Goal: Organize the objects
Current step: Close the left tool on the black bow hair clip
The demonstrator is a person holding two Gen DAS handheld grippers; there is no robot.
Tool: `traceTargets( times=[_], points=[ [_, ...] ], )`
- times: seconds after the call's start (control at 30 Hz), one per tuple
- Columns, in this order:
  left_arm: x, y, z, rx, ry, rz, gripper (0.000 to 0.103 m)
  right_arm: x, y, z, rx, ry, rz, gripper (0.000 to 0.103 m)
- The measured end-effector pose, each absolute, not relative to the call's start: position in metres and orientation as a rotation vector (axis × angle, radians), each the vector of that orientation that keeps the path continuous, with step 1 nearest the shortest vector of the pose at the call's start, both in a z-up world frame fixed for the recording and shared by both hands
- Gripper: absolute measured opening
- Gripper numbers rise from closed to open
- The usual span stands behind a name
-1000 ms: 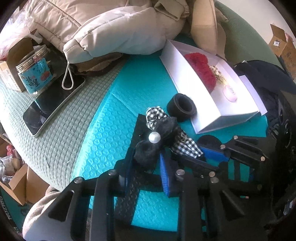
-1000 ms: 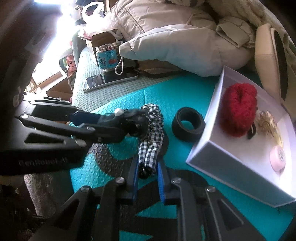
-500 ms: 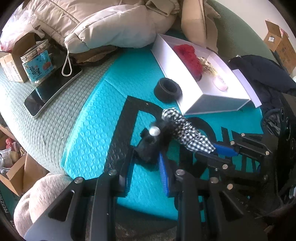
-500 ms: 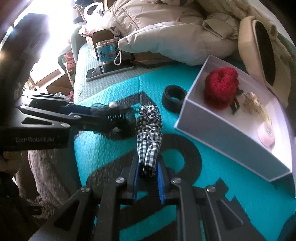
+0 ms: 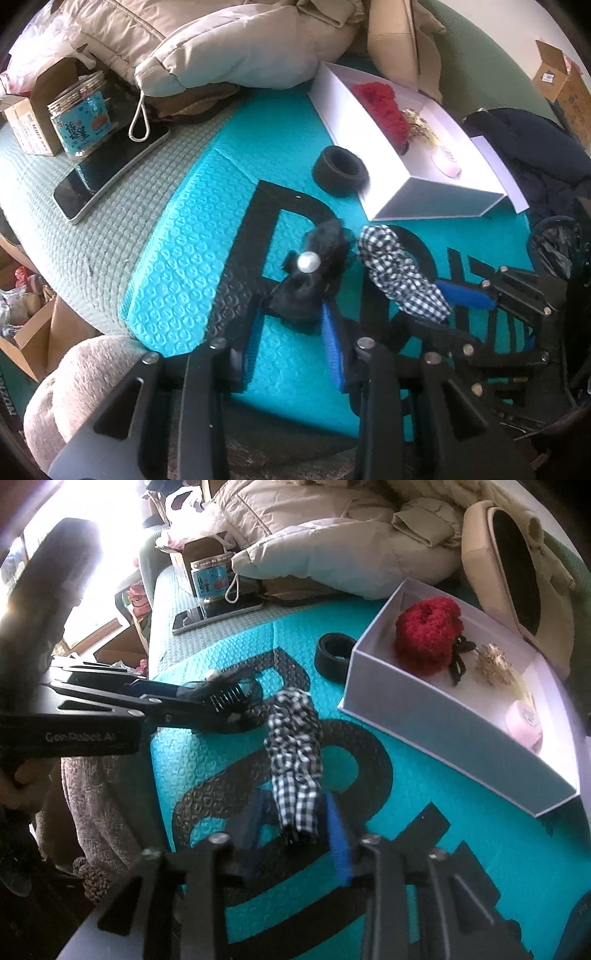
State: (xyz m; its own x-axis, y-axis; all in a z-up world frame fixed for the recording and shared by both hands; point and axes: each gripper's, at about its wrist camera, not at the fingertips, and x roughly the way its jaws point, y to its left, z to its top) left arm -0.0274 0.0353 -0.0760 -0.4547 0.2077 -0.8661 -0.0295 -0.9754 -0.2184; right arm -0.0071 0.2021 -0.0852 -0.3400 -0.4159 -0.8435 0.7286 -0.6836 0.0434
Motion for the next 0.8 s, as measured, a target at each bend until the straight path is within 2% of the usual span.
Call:
traceTargets(
  times=[0.07,0.2,0.27,0.33,0.37,0.8],
  points=[
    [-0.030,0.034,-0.077,-1.557,-0.256,2.561,0.031,-0.009,0.199,-0.085,1.153,0.442,-2.063,0.046],
    [-0.037,0.035,-0.078,-1.551,-0.246,2.549,0.033,-0.012,0.194,-0.087,1.146,0.446,-2.062,0.046],
    [-0.039,0.037,-0.078,-1.545,-0.233,2.546,0.037,-0.013,0.194,-0.087,1.143,0.443,-2.067,0.046],
    [-0.041,0.039,-0.078,-1.532,-0.219,2.542,0.049,-0.016,0.192,-0.088,1.142,0.436,-2.069,0.046],
    [-0.042,0.040,-0.078,-1.526,-0.214,2.544,0.050,-0.017,0.190,-0.089,1.142,0.432,-2.070,0.046],
    [-0.056,0.059,-0.080,-1.498,-0.051,2.561,0.051,-0.022,0.179,-0.097,1.112,0.478,-2.077,0.046]
  ],
)
